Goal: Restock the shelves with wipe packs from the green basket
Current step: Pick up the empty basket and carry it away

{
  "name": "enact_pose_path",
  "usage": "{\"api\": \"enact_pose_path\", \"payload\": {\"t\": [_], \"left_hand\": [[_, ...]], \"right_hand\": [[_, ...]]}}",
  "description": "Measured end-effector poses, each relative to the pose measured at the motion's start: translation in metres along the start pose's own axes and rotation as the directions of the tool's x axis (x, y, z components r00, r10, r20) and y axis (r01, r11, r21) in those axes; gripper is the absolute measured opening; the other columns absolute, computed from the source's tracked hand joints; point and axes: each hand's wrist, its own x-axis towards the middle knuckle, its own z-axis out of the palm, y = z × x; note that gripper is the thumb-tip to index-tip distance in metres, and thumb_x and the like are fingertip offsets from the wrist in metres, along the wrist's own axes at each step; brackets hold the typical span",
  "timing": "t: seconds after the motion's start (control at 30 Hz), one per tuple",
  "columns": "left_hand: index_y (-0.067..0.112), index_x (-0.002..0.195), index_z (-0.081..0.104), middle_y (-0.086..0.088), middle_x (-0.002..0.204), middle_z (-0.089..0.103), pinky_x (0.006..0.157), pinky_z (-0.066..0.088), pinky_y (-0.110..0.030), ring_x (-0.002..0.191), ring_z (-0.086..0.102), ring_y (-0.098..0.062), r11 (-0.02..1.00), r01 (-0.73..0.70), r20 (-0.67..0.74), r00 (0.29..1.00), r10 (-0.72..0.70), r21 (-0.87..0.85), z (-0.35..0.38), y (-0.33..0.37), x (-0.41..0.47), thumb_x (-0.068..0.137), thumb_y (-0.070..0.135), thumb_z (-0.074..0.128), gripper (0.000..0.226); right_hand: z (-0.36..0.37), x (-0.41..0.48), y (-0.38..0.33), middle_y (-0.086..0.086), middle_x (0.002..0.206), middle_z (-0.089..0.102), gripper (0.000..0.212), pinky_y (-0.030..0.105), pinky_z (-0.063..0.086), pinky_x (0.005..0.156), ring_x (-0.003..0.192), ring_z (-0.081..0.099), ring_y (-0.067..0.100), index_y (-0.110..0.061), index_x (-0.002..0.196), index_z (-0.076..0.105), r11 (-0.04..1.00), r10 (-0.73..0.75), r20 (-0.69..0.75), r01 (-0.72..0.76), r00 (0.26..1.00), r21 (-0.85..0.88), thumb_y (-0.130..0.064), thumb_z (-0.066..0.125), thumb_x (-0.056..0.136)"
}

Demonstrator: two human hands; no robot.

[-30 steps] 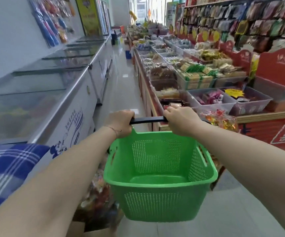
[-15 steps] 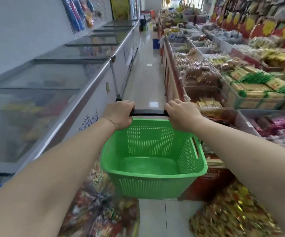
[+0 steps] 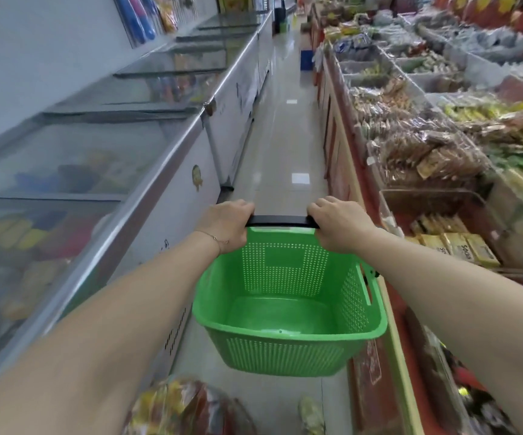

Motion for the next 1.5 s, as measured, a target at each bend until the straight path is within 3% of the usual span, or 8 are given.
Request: {"api": "enact_pose_path", "payload": {"t": [0.1, 0.3, 0.43, 0.67, 0.93, 1.13, 1.5], "left_hand": [[0.014, 0.097, 0.051, 0.001, 0.095, 0.057, 0.054, 0.034, -0.028, 0.074, 0.049, -0.020, 1.000, 0.000, 0.047, 0.999, 0.000, -0.013, 0.026, -0.016, 0.073, 0.084, 0.013, 0.050, 0.013], [0.017, 0.098, 0.050, 0.001, 0.094, 0.057, 0.062, 0.045, -0.032, 0.077, 0.054, -0.021, 0.999, 0.000, 0.118, 0.993, 0.006, -0.050, 0.056, -0.047, 0.200, 0.083, 0.015, 0.050, 0.015], [0.018, 0.097, 0.050, 0.001, 0.094, 0.058, 0.070, 0.053, -0.040, 0.082, 0.058, -0.024, 0.995, 0.001, 0.159, 0.987, 0.015, -0.099, 0.079, -0.074, 0.277, 0.078, 0.013, 0.050, 0.019], [0.018, 0.103, 0.051, 0.002, 0.102, 0.059, 0.067, 0.047, -0.033, 0.088, 0.060, -0.023, 0.996, -0.052, 0.154, 0.986, 0.064, -0.077, 0.110, -0.135, 0.425, 0.084, 0.015, 0.049, 0.020], [0.022, 0.105, 0.054, 0.004, 0.107, 0.060, 0.064, 0.038, -0.028, 0.094, 0.059, -0.021, 0.977, 0.035, 0.172, 0.985, 0.002, -0.213, 0.141, -0.216, 0.591, 0.083, 0.017, 0.051, 0.023], [0.021, 0.102, 0.055, 0.004, 0.104, 0.060, 0.069, 0.046, -0.031, 0.092, 0.058, -0.021, 0.966, 0.057, 0.192, 0.981, -0.008, -0.251, 0.180, -0.242, 0.717, 0.083, 0.011, 0.050, 0.023], [0.021, 0.106, 0.055, 0.005, 0.108, 0.058, 0.069, 0.039, -0.028, 0.097, 0.056, -0.018, 0.953, 0.176, 0.275, 0.956, -0.105, -0.247, 0.240, -0.271, 0.937, 0.086, 0.012, 0.052, 0.022]], "right_hand": [[0.027, 0.067, 0.047, 0.000, 0.099, 0.057, 0.016, 0.030, 0.042, 0.061, 0.094, 0.053, 0.020, -0.015, 0.100, 0.051, 0.998, -0.024, 0.049, 0.021, 0.998, 0.057, -0.018, 0.051, 0.084], [0.064, 0.179, 0.125, -0.003, 0.090, 0.052, 0.012, 0.030, 0.039, 0.058, 0.090, 0.052, 0.020, -0.018, 0.092, 0.045, 0.995, -0.045, 0.109, 0.035, 0.993, 0.090, -0.019, 0.052, 0.081], [0.087, 0.243, 0.162, -0.002, 0.096, 0.054, 0.015, 0.031, 0.037, 0.059, 0.095, 0.051, 0.020, -0.017, 0.097, 0.050, 0.996, -0.026, 0.119, 0.015, 0.993, 0.093, -0.020, 0.052, 0.082], [0.129, 0.377, 0.225, -0.001, 0.099, 0.054, 0.017, 0.033, 0.044, 0.062, 0.097, 0.053, 0.021, -0.017, 0.097, 0.049, 0.993, 0.052, 0.144, -0.067, 0.988, 0.101, -0.020, 0.054, 0.082], [0.158, 0.540, 0.288, 0.000, 0.098, 0.055, 0.016, 0.030, 0.037, 0.060, 0.095, 0.053, 0.021, -0.016, 0.099, 0.050, 0.987, 0.096, 0.152, -0.114, 0.984, 0.114, -0.018, 0.052, 0.083], [0.203, 0.637, 0.360, 0.000, 0.095, 0.054, 0.015, 0.030, 0.038, 0.059, 0.092, 0.051, 0.020, -0.015, 0.096, 0.050, 0.978, 0.121, 0.198, -0.151, 0.973, 0.144, -0.018, 0.054, 0.083], [0.284, 0.817, 0.495, -0.001, 0.089, 0.048, 0.016, 0.029, 0.036, 0.060, 0.083, 0.046, 0.019, -0.013, 0.093, 0.051, 0.946, 0.139, 0.306, -0.218, 0.942, 0.240, -0.012, 0.057, 0.078]]}}
